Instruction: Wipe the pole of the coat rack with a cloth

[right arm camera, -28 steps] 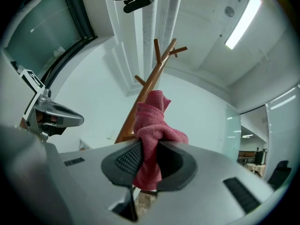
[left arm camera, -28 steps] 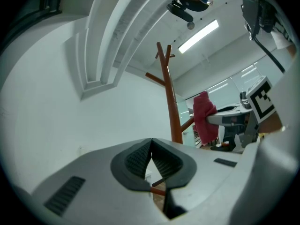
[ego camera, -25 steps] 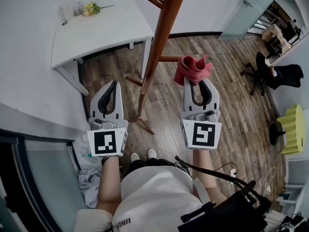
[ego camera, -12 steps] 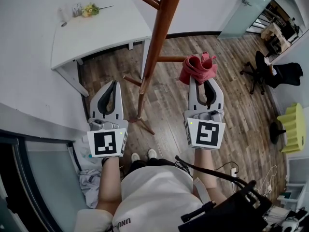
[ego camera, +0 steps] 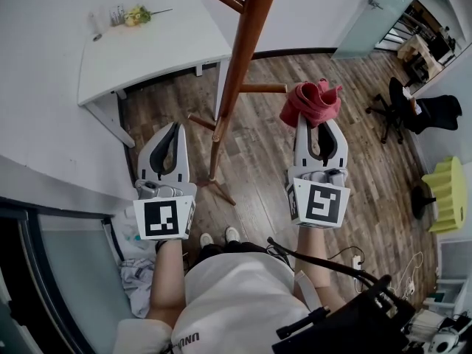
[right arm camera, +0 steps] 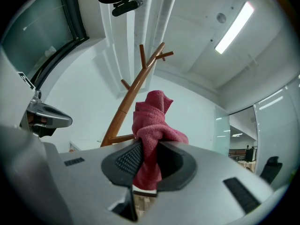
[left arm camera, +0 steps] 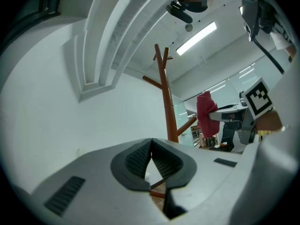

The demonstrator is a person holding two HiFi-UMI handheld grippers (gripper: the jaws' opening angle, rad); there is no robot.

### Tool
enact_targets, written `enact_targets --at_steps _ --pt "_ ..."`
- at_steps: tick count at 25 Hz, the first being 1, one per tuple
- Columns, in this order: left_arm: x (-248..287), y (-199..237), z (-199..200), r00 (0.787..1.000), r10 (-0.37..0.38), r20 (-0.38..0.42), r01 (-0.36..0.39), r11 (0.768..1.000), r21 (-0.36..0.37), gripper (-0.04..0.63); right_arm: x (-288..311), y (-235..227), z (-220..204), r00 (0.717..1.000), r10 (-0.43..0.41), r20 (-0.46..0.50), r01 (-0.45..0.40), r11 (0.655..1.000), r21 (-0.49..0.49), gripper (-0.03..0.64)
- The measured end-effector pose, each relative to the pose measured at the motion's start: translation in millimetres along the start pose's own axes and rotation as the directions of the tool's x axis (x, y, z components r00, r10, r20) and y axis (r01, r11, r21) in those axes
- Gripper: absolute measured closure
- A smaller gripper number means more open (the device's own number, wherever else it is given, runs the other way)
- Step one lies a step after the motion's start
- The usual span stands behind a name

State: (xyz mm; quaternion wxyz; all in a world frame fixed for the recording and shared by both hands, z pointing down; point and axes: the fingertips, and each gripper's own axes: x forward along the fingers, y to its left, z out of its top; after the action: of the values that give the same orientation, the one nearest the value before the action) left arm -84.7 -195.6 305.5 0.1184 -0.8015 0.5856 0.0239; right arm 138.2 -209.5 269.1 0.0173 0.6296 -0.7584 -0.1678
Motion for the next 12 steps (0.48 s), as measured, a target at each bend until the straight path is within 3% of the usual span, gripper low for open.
enact_targets --at_steps 5,8,12 --pt "-2 -1 5 1.0 -0.006 0.002 0.006 1.0 -0.004 0.581 -1 2 7 1.0 0.002 0.012 -0.002 1.0 -0.021 0.538" --pt "-2 -2 10 1.0 0.005 0.001 -0.005 0.998 -0.056 0.581 -2 5 12 1.0 0.003 0.025 -0.002 1.0 -0.028 0.538" --pt "-5 0 13 1.0 -0.005 0.018 0.005 1.0 -0.022 0.581 -5 5 19 0.999 -0.002 0.042 0.004 0.999 -0.038 0.538"
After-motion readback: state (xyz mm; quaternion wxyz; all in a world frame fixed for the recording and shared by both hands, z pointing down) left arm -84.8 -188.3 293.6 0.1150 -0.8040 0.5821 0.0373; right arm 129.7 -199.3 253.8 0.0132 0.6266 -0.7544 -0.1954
